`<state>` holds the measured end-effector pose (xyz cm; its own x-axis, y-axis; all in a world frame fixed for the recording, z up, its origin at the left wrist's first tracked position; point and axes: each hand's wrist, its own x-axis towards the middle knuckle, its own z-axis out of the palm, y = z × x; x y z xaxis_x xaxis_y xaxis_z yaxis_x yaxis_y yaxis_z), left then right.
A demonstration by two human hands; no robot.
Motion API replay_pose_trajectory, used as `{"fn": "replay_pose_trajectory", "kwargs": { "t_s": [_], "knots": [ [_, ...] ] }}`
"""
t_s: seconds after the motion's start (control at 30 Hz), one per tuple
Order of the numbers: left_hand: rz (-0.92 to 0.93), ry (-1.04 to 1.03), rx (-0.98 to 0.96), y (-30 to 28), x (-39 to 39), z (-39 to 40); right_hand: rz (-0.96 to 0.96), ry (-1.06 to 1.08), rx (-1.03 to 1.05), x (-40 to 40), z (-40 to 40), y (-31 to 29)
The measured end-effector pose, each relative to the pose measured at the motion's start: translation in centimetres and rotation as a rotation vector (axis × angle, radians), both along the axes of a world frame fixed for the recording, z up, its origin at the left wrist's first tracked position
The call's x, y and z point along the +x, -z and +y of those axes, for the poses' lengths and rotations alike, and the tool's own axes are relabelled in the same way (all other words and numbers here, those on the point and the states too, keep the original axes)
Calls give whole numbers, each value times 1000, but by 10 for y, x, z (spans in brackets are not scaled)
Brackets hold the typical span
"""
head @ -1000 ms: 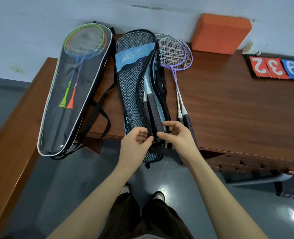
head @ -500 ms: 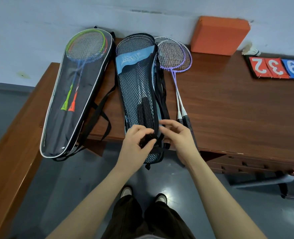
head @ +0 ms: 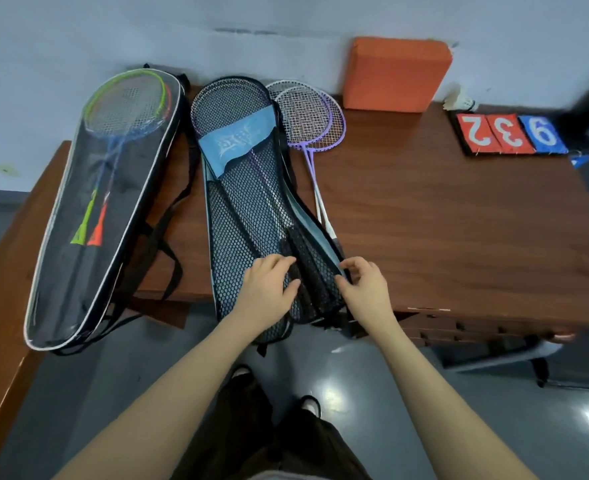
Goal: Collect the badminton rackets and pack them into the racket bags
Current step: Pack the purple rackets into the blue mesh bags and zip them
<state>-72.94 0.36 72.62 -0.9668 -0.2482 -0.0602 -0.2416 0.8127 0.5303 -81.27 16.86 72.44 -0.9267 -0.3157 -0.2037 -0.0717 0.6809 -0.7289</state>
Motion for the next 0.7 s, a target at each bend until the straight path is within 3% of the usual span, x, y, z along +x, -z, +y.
{"fn": "replay_pose_trajectory", "kwargs": {
  "t_s": [0.5,0.6,0.7],
  "knots": [
    [-67,-233,1,11,-114,-187,88,-1,221,-115,-168,7],
    [-138,-262,110,22,-139,-207,137,37,244,-130,-195,13],
    [-91,-309,250,30,-149,-213,162,74,260,-138,-212,17]
  ]
}}
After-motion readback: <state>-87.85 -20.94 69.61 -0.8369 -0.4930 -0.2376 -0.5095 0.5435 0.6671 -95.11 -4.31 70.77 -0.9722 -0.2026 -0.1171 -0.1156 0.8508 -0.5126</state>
